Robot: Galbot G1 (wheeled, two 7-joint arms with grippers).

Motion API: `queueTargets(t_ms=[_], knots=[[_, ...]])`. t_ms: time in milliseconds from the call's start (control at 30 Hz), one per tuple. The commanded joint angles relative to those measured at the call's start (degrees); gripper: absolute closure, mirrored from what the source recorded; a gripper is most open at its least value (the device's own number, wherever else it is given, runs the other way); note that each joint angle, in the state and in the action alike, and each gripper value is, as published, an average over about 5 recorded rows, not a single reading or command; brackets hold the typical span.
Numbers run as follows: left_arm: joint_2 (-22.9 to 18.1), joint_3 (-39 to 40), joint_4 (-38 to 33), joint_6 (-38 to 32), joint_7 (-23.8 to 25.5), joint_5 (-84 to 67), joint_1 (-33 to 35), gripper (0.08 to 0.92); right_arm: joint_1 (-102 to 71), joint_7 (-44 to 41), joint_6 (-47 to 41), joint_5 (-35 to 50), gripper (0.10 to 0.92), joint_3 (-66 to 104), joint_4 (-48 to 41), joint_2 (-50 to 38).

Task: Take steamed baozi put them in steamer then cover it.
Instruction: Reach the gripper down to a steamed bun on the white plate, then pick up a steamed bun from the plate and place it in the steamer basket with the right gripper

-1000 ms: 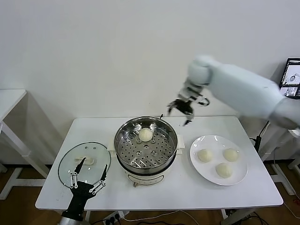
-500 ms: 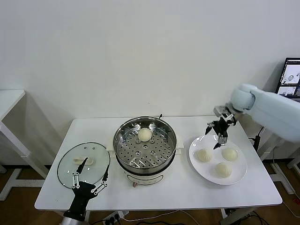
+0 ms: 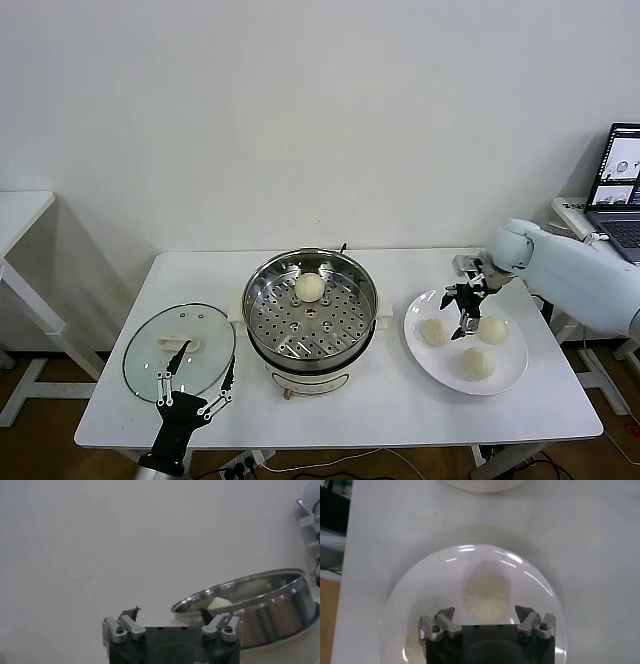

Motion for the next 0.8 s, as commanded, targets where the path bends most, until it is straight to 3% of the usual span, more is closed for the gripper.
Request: queueTargets(t_ms=[33,300,567,800], knots=[[-0.07,-0.1,-0.01,-0.1,-0.03,0.06,0.14,0.177,-3.96,1.84,-0.86,-1.59,0.203,2.78,-2.74,2.2],[-0.7,0.26,-0.21,-0.11,-0.02,-0.11,0.31,0.177,-5.2,2.16,-0.63,-3.05,0.209,3.82,-3.76,3.18],[-0.6,-0.38,-0.34,-0.27,-0.04,-0.16,0.43,0.177,-4.66,2.38,-0.7,-2.84,0.34,3.88,-3.19,3.1],[-0.64,-0.48,-0.57,-0.25,-0.05,-0.16,0.4,0.177,1.42,-0.44,-0.38,-2.49,0.368,2.83,-0.21,1.96]])
